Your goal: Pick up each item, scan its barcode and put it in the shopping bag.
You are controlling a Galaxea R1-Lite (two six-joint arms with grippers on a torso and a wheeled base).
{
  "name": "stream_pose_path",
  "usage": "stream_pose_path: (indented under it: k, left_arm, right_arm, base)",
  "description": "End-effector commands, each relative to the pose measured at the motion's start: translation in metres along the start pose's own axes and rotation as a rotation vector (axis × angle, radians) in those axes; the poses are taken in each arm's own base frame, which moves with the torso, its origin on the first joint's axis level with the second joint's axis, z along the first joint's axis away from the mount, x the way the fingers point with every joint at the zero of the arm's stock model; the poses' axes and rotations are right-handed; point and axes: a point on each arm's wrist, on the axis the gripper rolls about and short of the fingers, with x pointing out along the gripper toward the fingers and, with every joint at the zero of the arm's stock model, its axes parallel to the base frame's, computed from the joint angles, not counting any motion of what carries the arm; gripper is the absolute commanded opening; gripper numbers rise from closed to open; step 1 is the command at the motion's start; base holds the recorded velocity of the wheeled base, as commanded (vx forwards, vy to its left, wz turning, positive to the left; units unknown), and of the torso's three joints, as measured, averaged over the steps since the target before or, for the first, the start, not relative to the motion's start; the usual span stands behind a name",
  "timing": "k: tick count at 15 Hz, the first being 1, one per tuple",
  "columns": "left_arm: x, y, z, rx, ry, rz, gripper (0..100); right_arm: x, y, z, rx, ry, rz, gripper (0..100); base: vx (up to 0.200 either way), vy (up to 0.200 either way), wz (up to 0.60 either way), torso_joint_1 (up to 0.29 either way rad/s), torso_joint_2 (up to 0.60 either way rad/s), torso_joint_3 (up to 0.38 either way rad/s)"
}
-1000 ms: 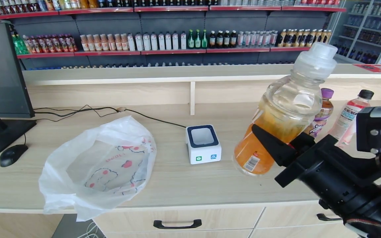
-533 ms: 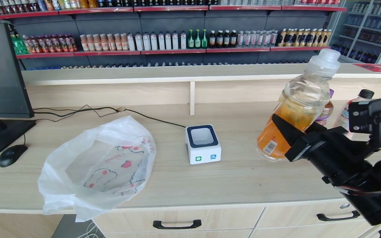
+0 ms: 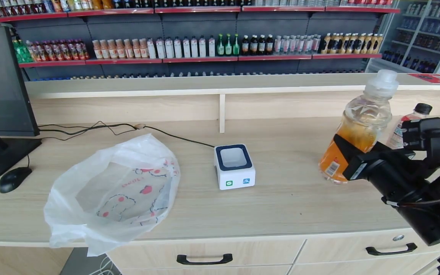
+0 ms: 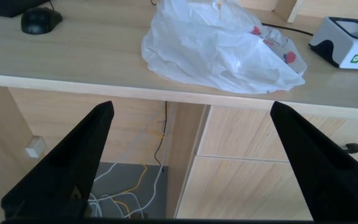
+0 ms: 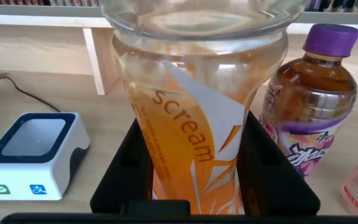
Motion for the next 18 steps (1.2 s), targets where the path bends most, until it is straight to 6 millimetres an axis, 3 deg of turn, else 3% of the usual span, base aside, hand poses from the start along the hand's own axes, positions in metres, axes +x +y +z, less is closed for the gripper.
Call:
stream_pose_path:
  k: [1,5,9,12,15,17,18]
  left_arm:
    - [0.0,0.0,0.0,-0.001,0.002,0.001,100]
    - [0.0,0.0,0.0,-0.001,0.002,0.001,100]
    - [0.0,0.0,0.0,-0.001,0.002,0.0,100]
    - [0.0,0.0,0.0,-0.001,0.001,0.001,100]
    - [0.0,0.0,0.0,0.0,-0.001,0.0,100]
    - [0.0,0.0,0.0,-0.001,-0.001,0.0,100]
    - [0.0,0.0,0.0,0.0,-0.001,0.0,100]
  right_arm:
    - [0.007,-0.011,-0.002,-0.006,0.0,-0.048,0]
    - [0.011,-0.006,-0.009,-0.001,0.019,-0.031,0]
    - [0.019,0.015,0.004,0.058,-0.044,0.04,0]
    - [0.019,0.016,0.006,0.061,-0.051,0.043,0]
    - [0.018,0.02,0.011,0.07,-0.07,0.059,0]
    - [0.036,0.026,0.032,0.07,-0.177,0.068,0]
    - [0.041,0.029,0.029,0.055,-0.174,0.085,0]
  base:
    - [0.0,0.0,0.0,0.0,0.0,0.0]
    - [0.0,0.0,0.0,0.0,0.0,0.0]
    - [0.0,0.2,0.0,0.002,0.0,0.001]
    - [0.0,0.2,0.0,0.001,0.01,0.001]
    - [0.0,0.0,0.0,0.0,0.0,0.0]
    - [0.0,0.0,0.0,0.0,0.0,0.0]
    - [0.0,0.0,0.0,0.0,0.0,0.0]
